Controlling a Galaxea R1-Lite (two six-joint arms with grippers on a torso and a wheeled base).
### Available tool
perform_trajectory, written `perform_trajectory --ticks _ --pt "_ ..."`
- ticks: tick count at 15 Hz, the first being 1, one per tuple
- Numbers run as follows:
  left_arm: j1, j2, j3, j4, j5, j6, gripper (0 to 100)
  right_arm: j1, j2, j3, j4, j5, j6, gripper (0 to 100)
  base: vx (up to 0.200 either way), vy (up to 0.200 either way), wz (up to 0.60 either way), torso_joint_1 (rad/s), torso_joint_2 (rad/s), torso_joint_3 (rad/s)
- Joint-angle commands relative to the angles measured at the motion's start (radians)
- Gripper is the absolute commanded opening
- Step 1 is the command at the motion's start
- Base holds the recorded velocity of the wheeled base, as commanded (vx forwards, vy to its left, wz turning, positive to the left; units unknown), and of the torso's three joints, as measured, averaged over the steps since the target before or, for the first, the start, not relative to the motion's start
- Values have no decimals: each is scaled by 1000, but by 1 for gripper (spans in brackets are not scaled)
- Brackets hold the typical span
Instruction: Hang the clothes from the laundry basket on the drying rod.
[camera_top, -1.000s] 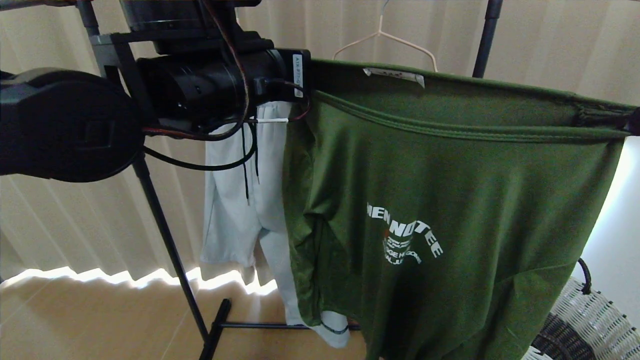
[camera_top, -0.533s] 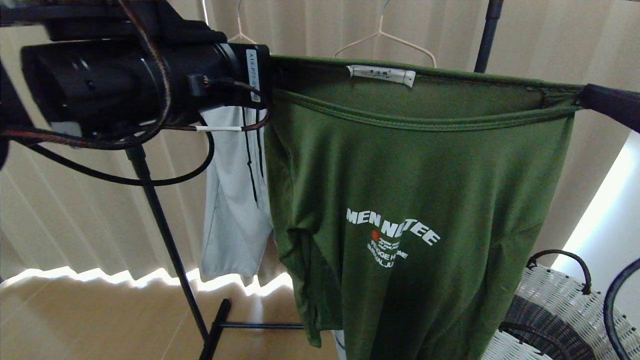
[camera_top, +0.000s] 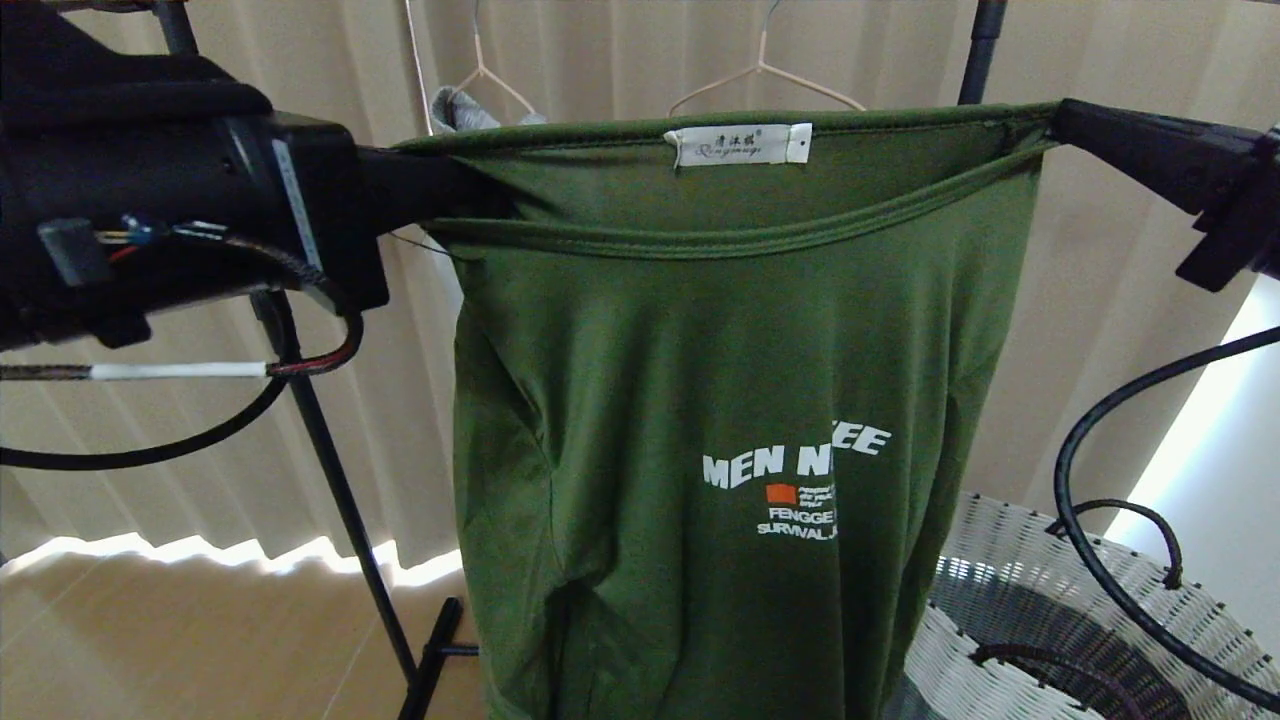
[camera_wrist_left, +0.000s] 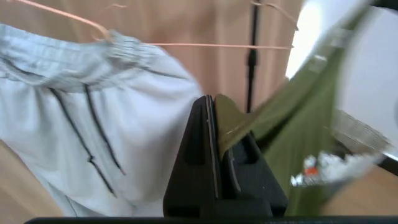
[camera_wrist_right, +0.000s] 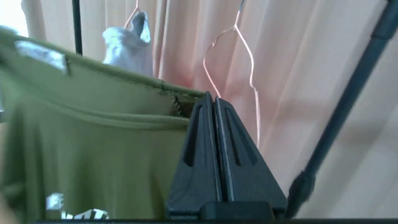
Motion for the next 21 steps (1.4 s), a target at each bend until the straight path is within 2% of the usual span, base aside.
perform_trajectory --ticks 1,4,6,14,16,18,19,21 --pt "-18 -74 36 6 -56 -1 0 0 75 -12 -36 0 2 0 0 0 0 0 0 0" --pt "-36 -117 82 6 -145 0 0 0 131 -15 -120 2 3 0 0 0 0 0 0 0" --pt "-36 -127 101 4 -167 3 0 2 166 -26 -173 3 3 0 0 0 0 0 0 0" --pt "-29 -125 111 1 -164 11 0 0 143 -21 -170 -1 2 0 0 0 0 0 0 0" --pt "-3 -101 79 0 -142 45 0 -1 103 -26 -128 -3 2 0 0 0 0 0 0 0" --pt "51 -42 35 -2 -59 82 0 -1 51 -18 -74 -3 0 0 0 0 0 0 0 0" --pt "63 4 6 -5 27 83 0 -1 16 -11 -42 -3 0 0 0 0 0 0 0 0" --pt "71 56 -31 -26 134 85 0 -1 -49 14 25 -1 0 0 0 0 0 0 0 0"
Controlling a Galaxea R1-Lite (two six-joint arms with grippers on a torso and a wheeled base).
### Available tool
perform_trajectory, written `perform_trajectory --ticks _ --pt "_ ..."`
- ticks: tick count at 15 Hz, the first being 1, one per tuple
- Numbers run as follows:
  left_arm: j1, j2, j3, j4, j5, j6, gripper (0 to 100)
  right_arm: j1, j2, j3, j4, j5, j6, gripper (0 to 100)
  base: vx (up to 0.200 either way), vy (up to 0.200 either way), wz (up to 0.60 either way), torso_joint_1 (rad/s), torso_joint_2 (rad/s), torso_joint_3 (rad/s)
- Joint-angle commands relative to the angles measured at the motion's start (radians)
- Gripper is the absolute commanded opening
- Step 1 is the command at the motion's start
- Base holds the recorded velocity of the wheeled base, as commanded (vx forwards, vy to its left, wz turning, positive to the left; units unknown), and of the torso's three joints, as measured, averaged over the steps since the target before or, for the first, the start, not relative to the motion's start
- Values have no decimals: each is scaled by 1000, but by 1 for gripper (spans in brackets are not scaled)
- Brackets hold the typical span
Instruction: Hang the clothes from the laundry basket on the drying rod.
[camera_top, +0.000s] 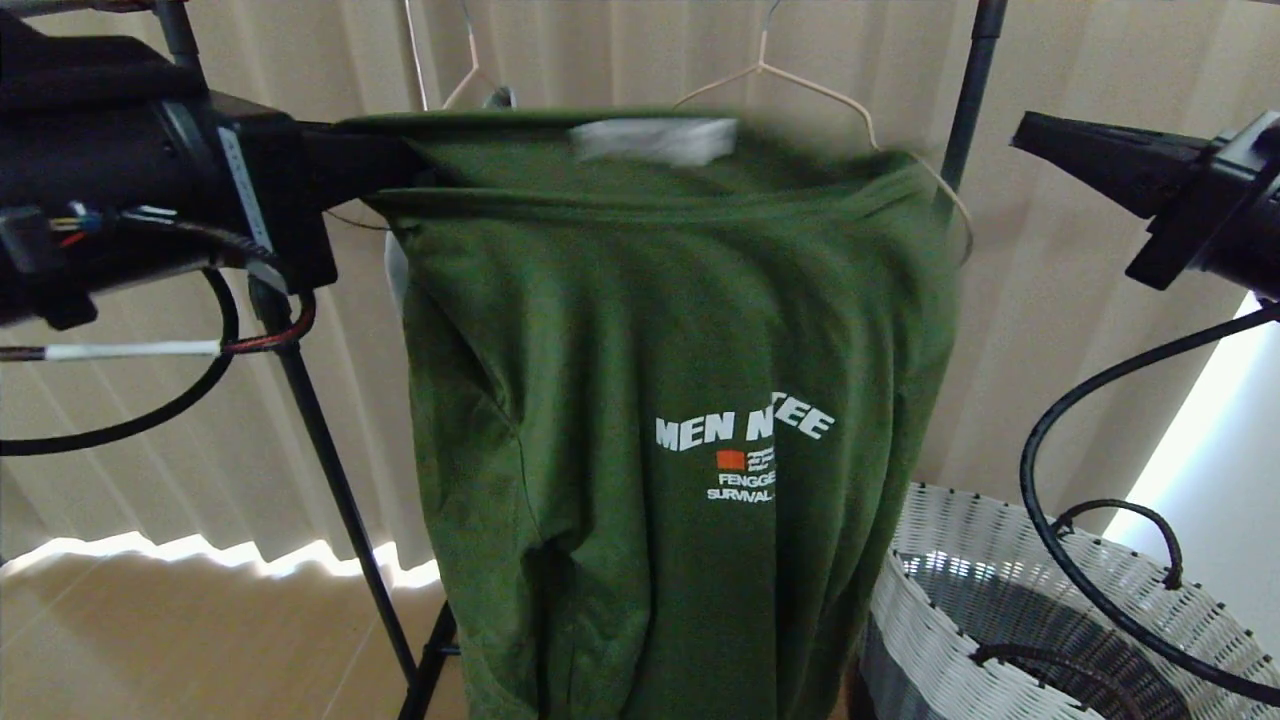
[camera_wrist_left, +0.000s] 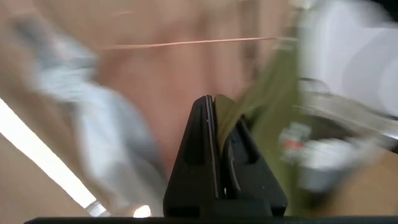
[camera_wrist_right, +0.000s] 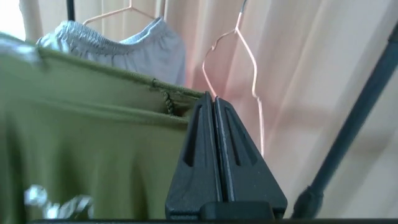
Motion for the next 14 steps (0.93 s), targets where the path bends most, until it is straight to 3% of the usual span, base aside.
perform_trajectory --ticks 1,4,14 --pt "12 89 -37 -36 42 2 0 4 -105 48 47 9 0 0 0 0 0 0 0 0" --pt "9 107 -32 -57 44 5 0 7 -132 111 49 10 -2 0 0 0 0 0 0 0" --pt "10 103 -34 -57 48 37 0 5 -128 117 55 9 -2 0 0 0 0 0 0 0"
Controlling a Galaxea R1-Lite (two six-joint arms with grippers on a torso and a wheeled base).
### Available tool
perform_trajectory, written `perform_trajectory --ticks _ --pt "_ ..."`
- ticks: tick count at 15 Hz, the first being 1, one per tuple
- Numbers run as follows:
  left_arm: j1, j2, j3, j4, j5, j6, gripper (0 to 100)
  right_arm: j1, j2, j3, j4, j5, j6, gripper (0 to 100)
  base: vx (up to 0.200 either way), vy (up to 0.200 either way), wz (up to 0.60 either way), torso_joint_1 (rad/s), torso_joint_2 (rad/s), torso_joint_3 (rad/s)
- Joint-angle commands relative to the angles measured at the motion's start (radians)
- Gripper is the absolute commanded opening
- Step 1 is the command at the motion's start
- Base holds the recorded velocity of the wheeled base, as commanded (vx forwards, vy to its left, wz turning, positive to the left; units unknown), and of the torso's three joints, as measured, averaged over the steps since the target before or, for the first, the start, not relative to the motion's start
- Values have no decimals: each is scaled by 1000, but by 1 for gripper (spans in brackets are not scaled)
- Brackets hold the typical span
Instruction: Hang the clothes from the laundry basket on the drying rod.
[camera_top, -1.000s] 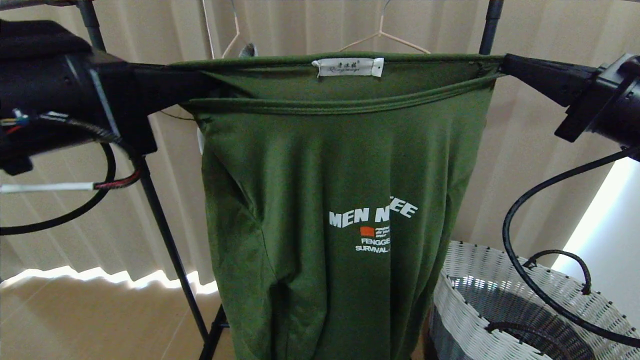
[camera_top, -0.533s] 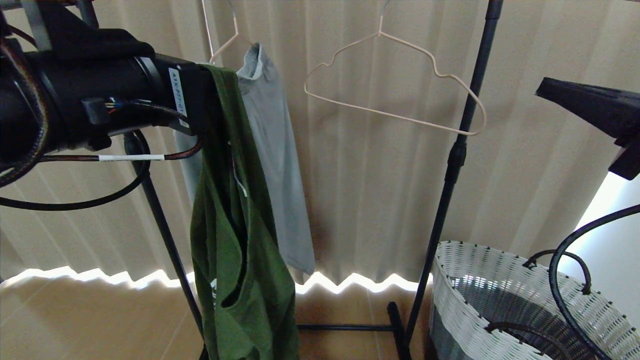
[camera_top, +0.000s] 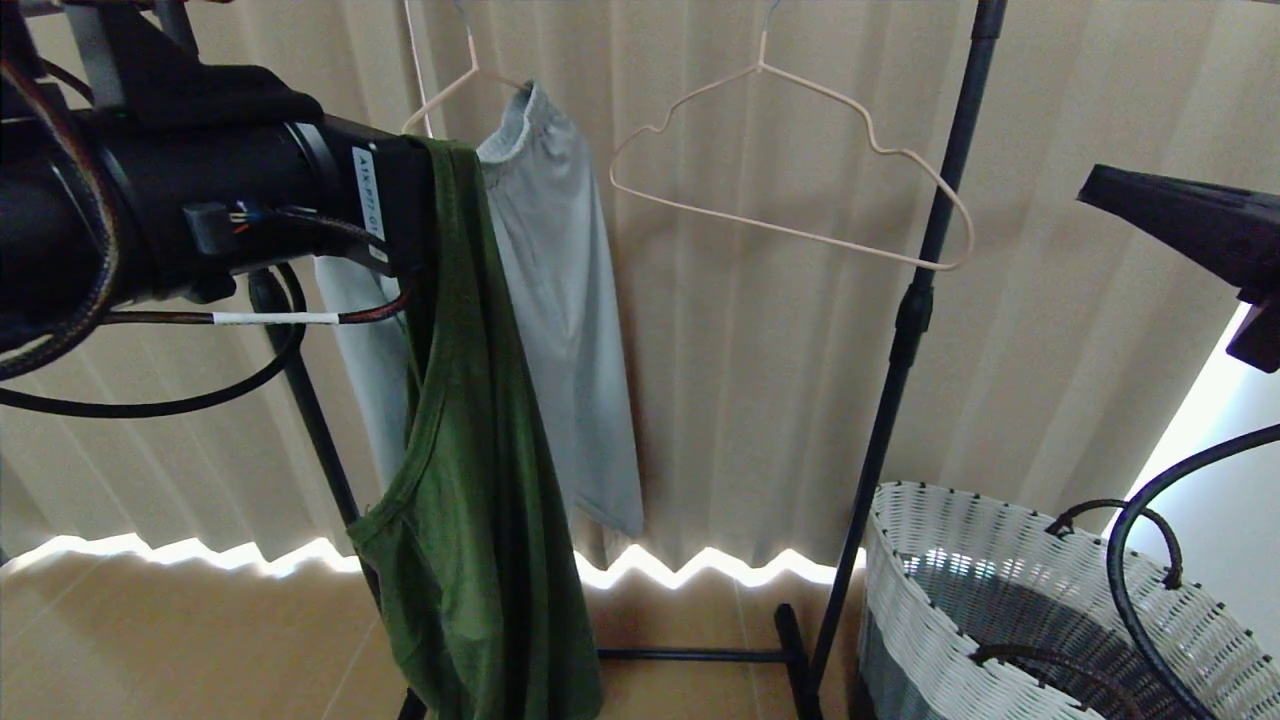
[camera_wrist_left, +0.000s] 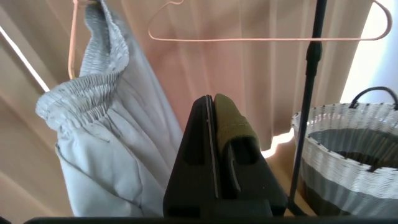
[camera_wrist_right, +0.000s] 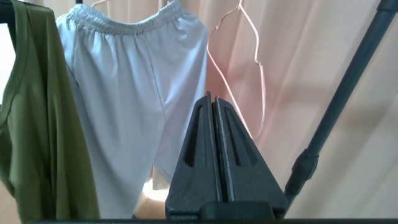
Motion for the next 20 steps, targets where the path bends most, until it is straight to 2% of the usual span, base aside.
perform_trajectory --ticks 1,2,3,6,8,9,12,16,20 --pt "2 -3 1 0 0 -1 0 -2 0 1 8 0 -1 0 0 0 0 0 0 0" --pt "5 -5 3 1 2 -1 0 -2 -5 1 34 -3 -1 0 0 0 0 0 0 0" --pt "5 -6 3 3 2 -1 0 -2 -10 2 40 -5 -2 100 0 0 0 0 0 0" --pt "30 -36 30 4 45 1 0 -22 -43 67 41 -8 -19 100 0 0 0 0 0 0" --pt "56 -71 70 6 49 1 0 -82 -51 105 41 -8 -73 100 0 0 0 0 0 0" --pt "102 -111 130 8 49 6 0 -158 -53 133 37 -20 -131 100 0 0 0 0 0 0" --pt "183 -189 242 8 49 22 0 -224 -63 188 12 -37 -174 100 0 0 0 0 0 0" --pt "263 -263 351 6 49 24 0 -247 -76 257 -49 -42 -182 100 0 0 0 0 0 0" --pt "272 -283 389 4 46 22 0 -253 -69 327 -103 -37 -180 100 0 0 0 0 0 0"
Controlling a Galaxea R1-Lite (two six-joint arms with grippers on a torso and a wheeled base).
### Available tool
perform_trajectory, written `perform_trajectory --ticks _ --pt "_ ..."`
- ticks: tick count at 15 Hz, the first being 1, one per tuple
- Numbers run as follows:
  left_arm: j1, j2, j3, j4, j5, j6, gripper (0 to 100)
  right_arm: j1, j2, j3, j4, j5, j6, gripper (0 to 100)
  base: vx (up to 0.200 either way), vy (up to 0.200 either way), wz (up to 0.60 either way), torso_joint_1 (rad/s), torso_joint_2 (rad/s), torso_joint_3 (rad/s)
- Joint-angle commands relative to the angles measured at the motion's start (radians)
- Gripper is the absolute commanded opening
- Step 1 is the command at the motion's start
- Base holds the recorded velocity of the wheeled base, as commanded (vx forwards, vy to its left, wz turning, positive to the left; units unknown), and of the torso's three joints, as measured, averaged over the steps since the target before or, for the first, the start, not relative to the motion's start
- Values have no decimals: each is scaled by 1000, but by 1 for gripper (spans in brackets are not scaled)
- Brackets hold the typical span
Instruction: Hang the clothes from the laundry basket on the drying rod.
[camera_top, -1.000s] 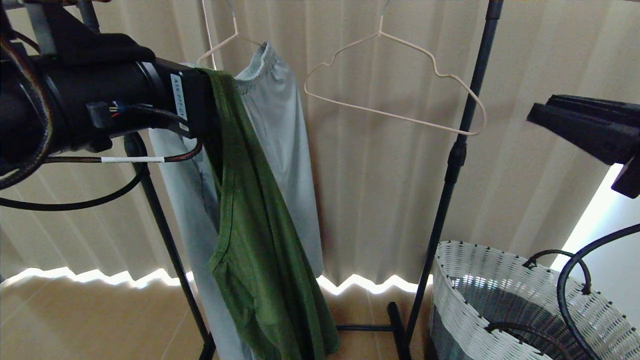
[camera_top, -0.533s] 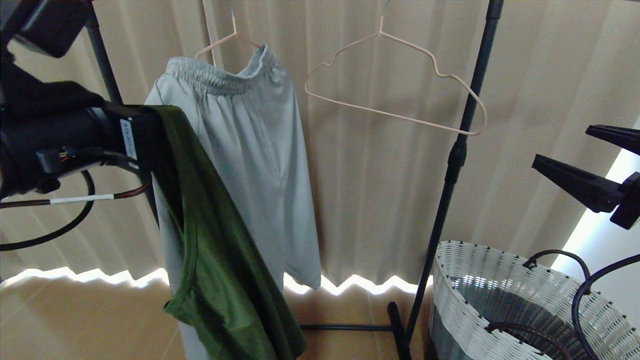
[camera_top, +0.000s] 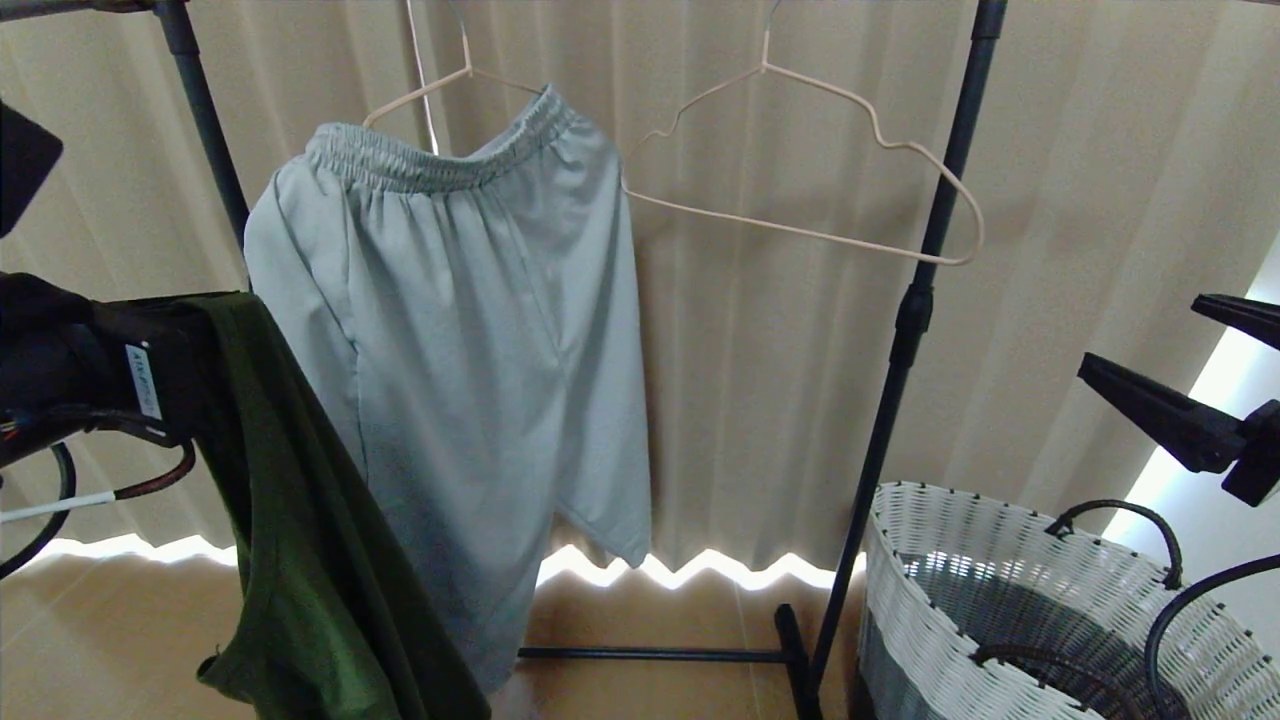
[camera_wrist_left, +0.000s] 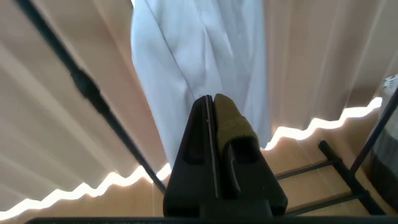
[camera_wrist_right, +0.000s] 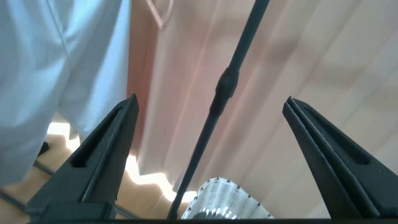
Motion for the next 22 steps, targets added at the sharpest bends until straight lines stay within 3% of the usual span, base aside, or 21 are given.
perform_trajectory --ticks 1,14,22 --pt "3 -16 8 -1 -1 -1 0 -2 8 29 -6 2 0 100 0 0 0 0 0 0" --pt "3 -21 45 -2 -2 1 0 -2 5 35 -9 3 4 100 0 0 0 0 0 0" --pt "2 -21 57 -5 -6 12 0 -2 10 38 -9 6 6 100 0 0 0 85 -375 -293"
